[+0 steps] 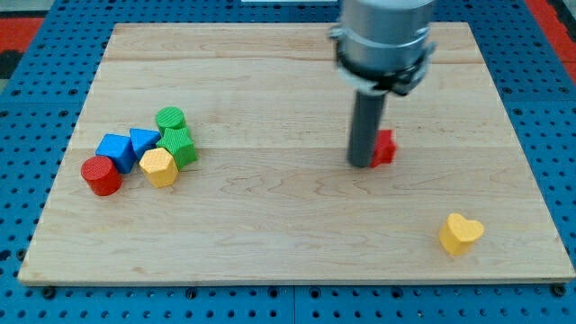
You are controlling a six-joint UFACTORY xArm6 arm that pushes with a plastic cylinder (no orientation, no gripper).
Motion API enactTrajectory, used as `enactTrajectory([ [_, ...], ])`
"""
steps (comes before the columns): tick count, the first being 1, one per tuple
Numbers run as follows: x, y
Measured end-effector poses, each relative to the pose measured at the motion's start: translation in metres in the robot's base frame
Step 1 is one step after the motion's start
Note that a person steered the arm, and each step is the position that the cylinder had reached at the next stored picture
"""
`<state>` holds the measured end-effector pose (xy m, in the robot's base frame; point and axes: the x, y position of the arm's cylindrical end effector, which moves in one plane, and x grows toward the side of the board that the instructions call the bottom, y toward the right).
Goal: Point your arm at the yellow heart
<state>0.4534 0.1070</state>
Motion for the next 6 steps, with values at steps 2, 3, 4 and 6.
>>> enactTrajectory([
  [2,0.028,0.084],
  [3,0.056,0.184],
  [4,0.141,0.167],
  [6,0.118,0.045],
])
